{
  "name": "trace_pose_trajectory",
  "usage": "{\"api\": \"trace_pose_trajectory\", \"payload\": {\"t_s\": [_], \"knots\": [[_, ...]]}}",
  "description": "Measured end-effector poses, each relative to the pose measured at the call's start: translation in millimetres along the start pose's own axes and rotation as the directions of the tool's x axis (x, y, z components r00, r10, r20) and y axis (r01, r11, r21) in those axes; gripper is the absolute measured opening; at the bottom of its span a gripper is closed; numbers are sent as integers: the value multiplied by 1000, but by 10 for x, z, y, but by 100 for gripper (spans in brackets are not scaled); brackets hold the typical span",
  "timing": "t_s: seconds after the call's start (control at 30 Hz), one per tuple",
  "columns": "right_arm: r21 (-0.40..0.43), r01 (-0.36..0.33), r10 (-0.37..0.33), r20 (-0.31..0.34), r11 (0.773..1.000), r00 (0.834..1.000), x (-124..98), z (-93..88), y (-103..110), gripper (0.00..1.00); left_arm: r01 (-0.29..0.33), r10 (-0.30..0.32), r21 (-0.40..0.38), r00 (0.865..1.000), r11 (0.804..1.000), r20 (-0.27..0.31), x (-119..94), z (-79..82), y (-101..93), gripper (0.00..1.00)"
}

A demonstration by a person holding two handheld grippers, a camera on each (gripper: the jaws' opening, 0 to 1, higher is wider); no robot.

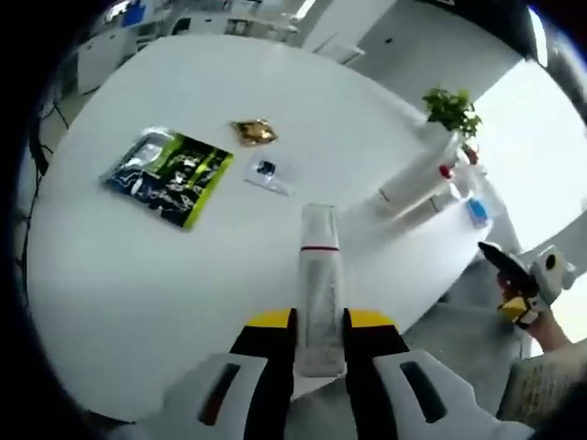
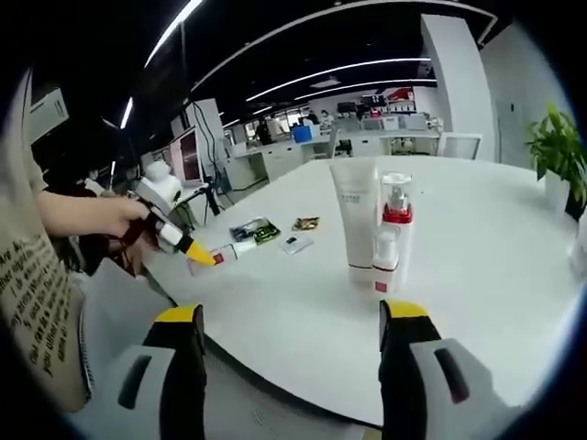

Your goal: Arrange the skincare products in the storage area until every visible bottle or jar stands upright without overlapping.

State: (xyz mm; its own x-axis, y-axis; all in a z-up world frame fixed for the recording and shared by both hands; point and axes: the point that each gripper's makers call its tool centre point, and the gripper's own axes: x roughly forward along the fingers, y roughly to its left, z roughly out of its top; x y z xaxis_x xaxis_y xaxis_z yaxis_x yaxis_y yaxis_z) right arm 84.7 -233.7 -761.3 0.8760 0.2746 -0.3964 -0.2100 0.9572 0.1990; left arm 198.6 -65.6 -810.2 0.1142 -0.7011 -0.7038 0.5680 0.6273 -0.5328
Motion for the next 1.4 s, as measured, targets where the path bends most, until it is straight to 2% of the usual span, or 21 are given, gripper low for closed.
{"api": "trace_pose_trajectory", "payload": {"t_s": [0.17, 0.27, 0.33, 0.47, 0.53, 0.57, 0.6, 0.67, 0.7, 0.77, 0.83, 0.9, 0.93, 1.0, 1.07, 1.13, 1.3, 1.37, 1.4], "knots": [[18, -23, 23, 26, 1000, 999, -30, 74, 57, 76, 96, -96, 10, 994, 995, 51, -48, 63, -318, 16], [40, -41, 39, 51, 998, 998, -44, 125, 96, 75, 211, -207, -20, 972, 977, 114, -99, 143, -601, 16], [56, -51, 47, 65, 997, 997, -48, 157, 118, 75, 264, -258, -27, 956, 964, 140, -145, 172, -743, 16], [103, -86, 73, 118, 991, 990, -53, 293, 194, 75, 315, -309, -9, 936, 949, 168, -215, 202, -912, 16], [119, -114, 96, 144, 986, 985, -55, 361, 246, 75, 361, -353, -11, 917, 932, 187, -268, 219, -1024, 16], [131, -127, 106, 155, 983, 982, -56, 388, 267, 75, 396, -387, -10, 902, 918, 192, -301, 217, -1097, 16], [151, -152, 124, 179, 977, 976, -62, 440, 307, 74, 411, -401, -6, 893, 912, 203, -318, 226, -1133, 16], [191, -199, 150, 246, 961, 958, -85, 570, 368, 73, 462, -452, 7, 864, 887, 221, -366, 228, -1253, 16], [209, -214, 153, 272, 954, 950, -97, 622, 380, 72, 494, -481, 1, 845, 869, 234, -394, 230, -1328, 16], [249, -254, 170, 314, 935, 934, -124, 717, 418, 70, 538, -521, 3, 815, 843, 252, -435, 235, -1445, 16], [274, -300, 198, 343, 914, 918, -152, 784, 463, 69, 564, -547, 15, 795, 826, 261, -468, 230, -1546, 16], [279, -321, 211, 360, 905, 909, -169, 832, 481, 68, 583, -568, 26, 780, 812, 264, -491, 227, -1627, 16], [286, -337, 222, 368, 897, 903, -179, 853, 502, 68, 598, -583, 32, 767, 801, 269, -509, 229, -1686, 16], [315, -398, 260, 400, 862, 879, -214, 917, 573, 64, 621, -606, 42, 746, 783, 276, -541, 228, -1774, 16], [329, -429, 280, 412, 841, 867, -230, 939, 607, 58, 638, -622, 48, 729, 769, 284, -566, 227, -1840, 16], [333, -457, 303, 422, 824, 854, -241, 957, 651, 54, 647, -633, 57, 720, 761, 284, -584, 214, -1888, 16], [339, -510, 354, 427, 790, 832, -244, 992, 755, 49, 659, -649, 72, 708, 749, 277, -629, 142, -1976, 16], [333, -532, 377, 431, 779, 820, -246, 1020, 799, 47, 664, -657, 80, 703, 744, 272, -647, 106, -2007, 16], [335, -550, 391, 437, 765, 810, -265, 1047, 830, 46, 666, -660, 82, 701, 741, 271, -655, 94, -2022, 16]]}}
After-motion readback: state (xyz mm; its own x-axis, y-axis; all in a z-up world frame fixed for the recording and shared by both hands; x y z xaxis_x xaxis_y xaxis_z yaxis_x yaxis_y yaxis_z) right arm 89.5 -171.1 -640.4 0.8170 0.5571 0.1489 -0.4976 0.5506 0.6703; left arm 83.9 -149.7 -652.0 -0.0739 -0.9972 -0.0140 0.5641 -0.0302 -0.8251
